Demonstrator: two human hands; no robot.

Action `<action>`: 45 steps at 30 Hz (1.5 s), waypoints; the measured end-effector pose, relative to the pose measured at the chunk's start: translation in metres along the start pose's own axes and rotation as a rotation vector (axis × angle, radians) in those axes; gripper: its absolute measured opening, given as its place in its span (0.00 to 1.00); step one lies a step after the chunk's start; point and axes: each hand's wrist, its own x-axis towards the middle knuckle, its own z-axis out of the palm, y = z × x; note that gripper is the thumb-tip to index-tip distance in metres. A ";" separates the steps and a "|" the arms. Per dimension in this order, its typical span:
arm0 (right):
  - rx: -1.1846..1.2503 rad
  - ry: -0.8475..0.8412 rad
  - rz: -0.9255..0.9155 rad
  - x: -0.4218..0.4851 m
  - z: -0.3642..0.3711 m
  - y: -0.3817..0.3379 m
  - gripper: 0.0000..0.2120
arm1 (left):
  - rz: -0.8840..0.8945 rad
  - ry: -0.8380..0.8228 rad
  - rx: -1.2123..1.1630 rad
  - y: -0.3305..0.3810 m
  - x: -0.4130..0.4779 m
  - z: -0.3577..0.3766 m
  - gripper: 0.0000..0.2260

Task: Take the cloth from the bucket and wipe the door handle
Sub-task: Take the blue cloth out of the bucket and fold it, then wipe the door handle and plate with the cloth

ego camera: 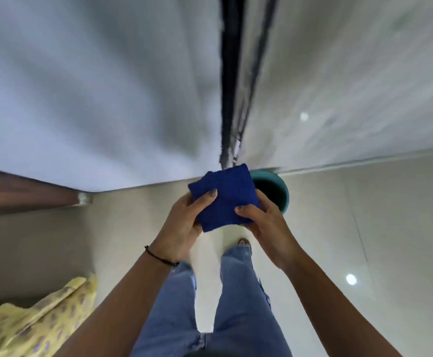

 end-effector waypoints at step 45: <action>-1.252 0.701 -1.288 0.139 0.780 -0.001 0.06 | 1.680 1.079 1.321 0.424 -0.148 -0.644 0.37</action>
